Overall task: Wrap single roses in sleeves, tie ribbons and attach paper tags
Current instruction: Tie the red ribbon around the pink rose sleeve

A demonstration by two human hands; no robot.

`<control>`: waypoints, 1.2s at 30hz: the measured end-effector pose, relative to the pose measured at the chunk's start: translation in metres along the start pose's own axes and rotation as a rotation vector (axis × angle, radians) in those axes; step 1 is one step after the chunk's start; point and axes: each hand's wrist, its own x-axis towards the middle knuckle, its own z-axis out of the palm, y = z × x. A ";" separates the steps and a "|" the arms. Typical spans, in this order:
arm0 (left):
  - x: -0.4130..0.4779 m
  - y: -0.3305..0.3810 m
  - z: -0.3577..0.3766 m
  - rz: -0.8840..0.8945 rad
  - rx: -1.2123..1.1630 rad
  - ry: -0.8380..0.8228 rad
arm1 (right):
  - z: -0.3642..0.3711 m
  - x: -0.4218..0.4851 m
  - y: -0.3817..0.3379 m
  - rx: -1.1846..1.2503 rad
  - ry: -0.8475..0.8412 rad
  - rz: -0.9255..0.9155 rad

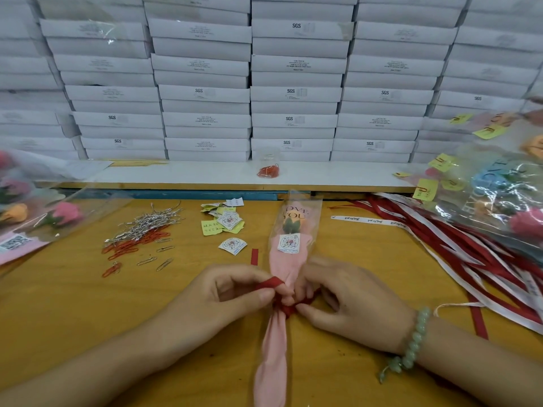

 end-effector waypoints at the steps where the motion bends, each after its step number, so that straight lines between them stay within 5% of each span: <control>1: 0.000 -0.001 0.001 0.000 -0.013 0.001 | 0.000 0.000 0.000 0.003 0.003 -0.004; 28: 0.003 -0.012 0.001 -0.063 -0.147 0.060 | 0.004 0.001 0.002 0.072 0.006 -0.068; 32: 0.005 -0.016 0.003 -0.058 -0.110 0.108 | 0.003 0.002 -0.002 0.244 0.073 -0.077; 36: 0.006 -0.018 0.004 -0.052 0.005 0.090 | 0.006 0.002 -0.011 0.668 0.107 0.038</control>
